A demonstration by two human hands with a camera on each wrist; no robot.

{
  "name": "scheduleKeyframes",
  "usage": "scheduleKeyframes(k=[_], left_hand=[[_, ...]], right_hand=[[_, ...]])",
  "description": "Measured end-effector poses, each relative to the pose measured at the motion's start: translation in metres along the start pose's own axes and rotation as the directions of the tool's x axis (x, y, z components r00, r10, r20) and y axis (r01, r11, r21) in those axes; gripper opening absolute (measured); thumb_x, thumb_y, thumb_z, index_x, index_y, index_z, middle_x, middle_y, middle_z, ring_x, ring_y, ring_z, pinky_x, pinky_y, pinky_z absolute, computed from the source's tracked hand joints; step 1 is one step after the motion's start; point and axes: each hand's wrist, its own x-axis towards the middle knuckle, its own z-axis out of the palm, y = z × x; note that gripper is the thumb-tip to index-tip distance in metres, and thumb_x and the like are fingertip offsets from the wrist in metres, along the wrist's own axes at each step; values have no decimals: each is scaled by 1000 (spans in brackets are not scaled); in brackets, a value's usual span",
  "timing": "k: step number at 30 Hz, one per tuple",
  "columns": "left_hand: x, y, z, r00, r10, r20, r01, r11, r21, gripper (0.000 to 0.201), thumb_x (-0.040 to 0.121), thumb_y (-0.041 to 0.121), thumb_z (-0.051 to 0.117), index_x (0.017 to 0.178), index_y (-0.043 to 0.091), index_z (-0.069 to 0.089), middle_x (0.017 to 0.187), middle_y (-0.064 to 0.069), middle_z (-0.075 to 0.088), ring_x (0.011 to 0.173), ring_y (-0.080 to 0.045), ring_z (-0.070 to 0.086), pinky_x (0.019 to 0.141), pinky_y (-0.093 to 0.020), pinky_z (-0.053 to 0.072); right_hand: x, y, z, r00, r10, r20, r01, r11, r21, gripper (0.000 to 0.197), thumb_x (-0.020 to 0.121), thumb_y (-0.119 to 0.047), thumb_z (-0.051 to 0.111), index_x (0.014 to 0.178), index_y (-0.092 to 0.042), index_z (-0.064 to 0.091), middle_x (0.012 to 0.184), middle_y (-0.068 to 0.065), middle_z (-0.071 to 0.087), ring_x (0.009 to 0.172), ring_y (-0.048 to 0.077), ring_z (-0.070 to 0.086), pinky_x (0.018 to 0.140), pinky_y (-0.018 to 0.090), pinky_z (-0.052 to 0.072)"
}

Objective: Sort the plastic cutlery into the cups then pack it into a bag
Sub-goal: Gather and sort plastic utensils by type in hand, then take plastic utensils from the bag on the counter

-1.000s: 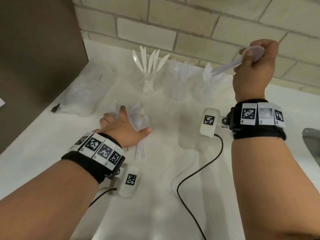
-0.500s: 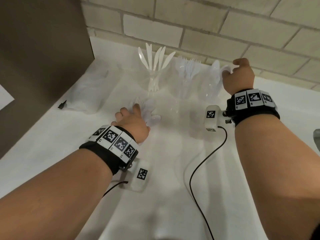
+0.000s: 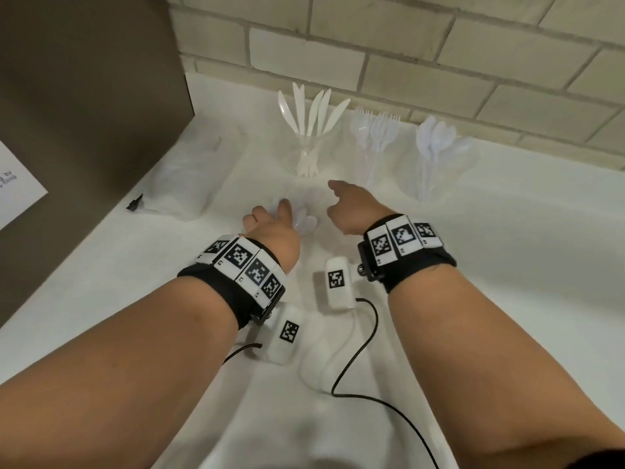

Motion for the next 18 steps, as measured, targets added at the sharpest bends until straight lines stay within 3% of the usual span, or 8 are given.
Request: scheduleKeyframes(k=[3,6,10,14,16,18], left_hand=[[-2,-3,0,1000,22,15,-22,1000,13,80,83,0,39,148,27,2,134,-18,26,125,-34,27,98,-51,37],[-6,-6,0,997,73,38,-74,997,21,82,81,-1,40,147,29,3,130,-17,28,122,-34,30,94,-48,38],[-6,-9,-2,993,102,58,-103,994,19,89,82,-2,45,148,31,-5,132,-18,29,123,-34,30,93,-47,40],[-6,-10,-6,992,122,39,-122,993,-3,85,85,1,44,150,26,-5,135,-19,30,125,-35,33,93,-45,41],[-6,-8,-7,993,108,42,-108,994,-8,85,86,2,43,150,24,-7,138,-20,29,128,-36,32,95,-45,39],[-6,-5,-8,995,95,44,-95,996,-2,87,87,3,47,150,22,-10,139,-21,29,128,-36,32,98,-45,38]], right_hand=[[10,-6,10,999,36,-14,-36,999,16,63,99,-11,38,153,-9,6,154,11,30,138,27,35,105,26,32],[18,-13,16,998,65,-27,-66,997,-40,50,101,-15,34,148,-3,21,152,15,32,137,32,35,112,35,30],[19,-21,21,999,-18,47,23,994,-109,48,103,-12,33,149,-4,25,157,10,26,144,23,25,113,26,17],[17,-21,28,996,-89,14,90,993,-81,45,100,-16,42,144,-9,40,148,10,43,136,23,40,104,23,30],[15,-19,32,995,-96,3,96,994,-60,52,94,-15,53,144,-13,40,144,9,46,131,23,45,94,20,33],[14,-20,32,996,-88,32,90,993,-72,59,88,-9,60,144,-14,40,141,8,48,127,23,48,92,20,35]])
